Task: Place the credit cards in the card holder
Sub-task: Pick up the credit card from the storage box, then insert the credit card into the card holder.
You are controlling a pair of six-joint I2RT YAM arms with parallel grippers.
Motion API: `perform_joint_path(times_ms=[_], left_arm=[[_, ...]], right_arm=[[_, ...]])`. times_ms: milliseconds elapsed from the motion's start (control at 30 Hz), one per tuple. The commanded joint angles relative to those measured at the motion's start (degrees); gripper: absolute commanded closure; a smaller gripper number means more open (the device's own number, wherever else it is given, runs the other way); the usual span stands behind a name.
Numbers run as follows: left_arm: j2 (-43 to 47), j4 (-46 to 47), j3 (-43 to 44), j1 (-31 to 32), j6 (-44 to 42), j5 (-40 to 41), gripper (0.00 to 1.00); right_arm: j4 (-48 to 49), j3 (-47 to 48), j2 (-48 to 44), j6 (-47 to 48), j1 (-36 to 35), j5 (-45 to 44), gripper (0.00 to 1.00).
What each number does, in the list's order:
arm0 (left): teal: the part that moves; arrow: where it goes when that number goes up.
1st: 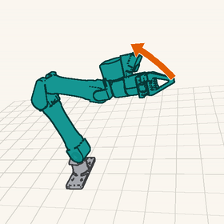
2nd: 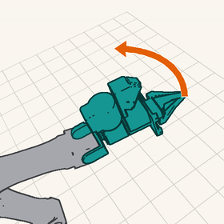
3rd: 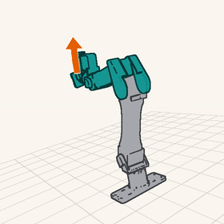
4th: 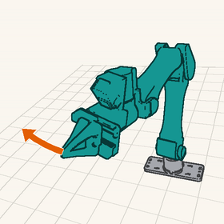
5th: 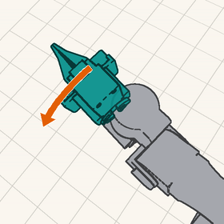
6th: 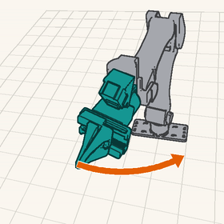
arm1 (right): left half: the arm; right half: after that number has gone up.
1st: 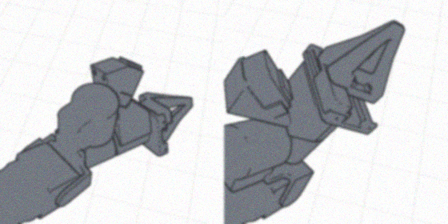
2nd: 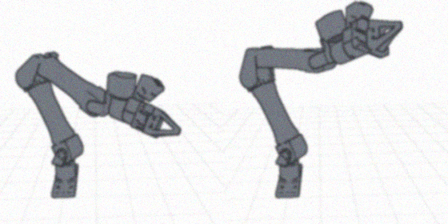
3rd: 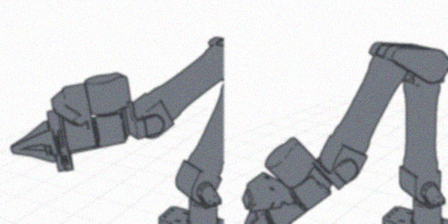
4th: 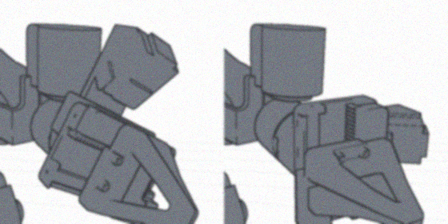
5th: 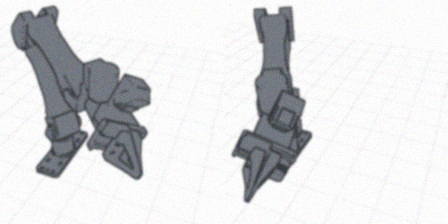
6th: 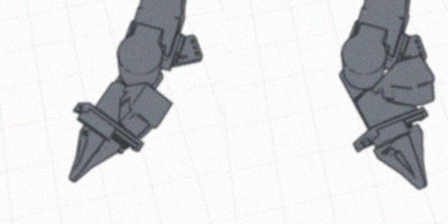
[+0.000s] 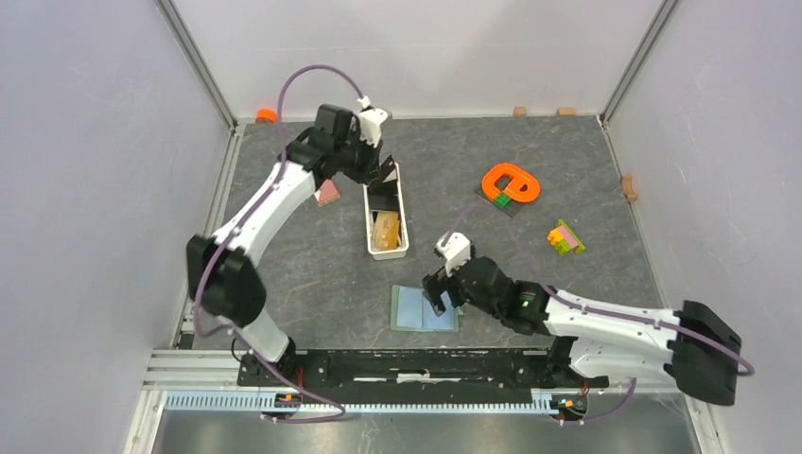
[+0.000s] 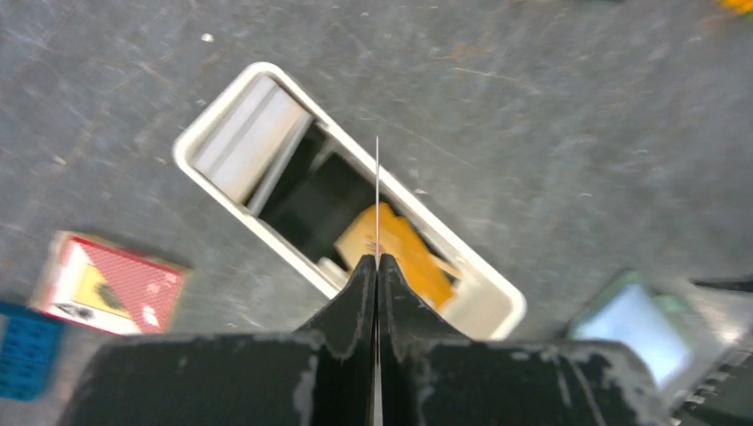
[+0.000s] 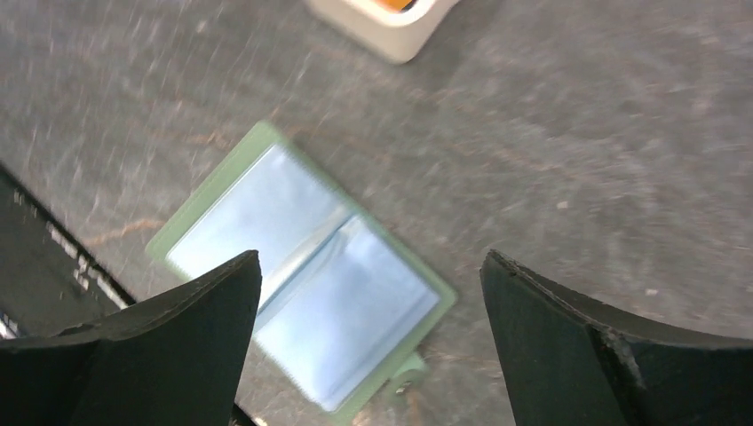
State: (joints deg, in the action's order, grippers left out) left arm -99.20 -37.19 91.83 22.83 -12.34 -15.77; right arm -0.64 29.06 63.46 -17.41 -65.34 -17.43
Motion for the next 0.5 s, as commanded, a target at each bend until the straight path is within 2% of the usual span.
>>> perform_joint_path(times_ms=[0,100,200,367,467], left_arm=[[13.55,17.35,-12.71,-0.20,21.00,-9.23,0.98],[22.39,35.28,-27.84,0.41,34.20,-12.53,0.98],[28.18,51.99,-38.33,2.35,45.18,-15.29,0.98],[33.83,71.85,-51.18,9.89,57.02,-12.27,0.98],[35.42,80.95,-56.95,15.04,61.97,-7.74,0.98]], right_arm=[[0.20,1.62,-7.35,2.81,8.02,3.73,0.02],[3.37,1.61,-10.84,2.73,13.74,8.48,0.02],[8.30,1.19,-12.76,-0.29,17.95,14.27,0.02],[23.80,-2.50,-14.16,-9.58,23.36,26.92,0.04],[32.88,-5.02,-15.04,-14.51,24.55,30.57,0.07]])
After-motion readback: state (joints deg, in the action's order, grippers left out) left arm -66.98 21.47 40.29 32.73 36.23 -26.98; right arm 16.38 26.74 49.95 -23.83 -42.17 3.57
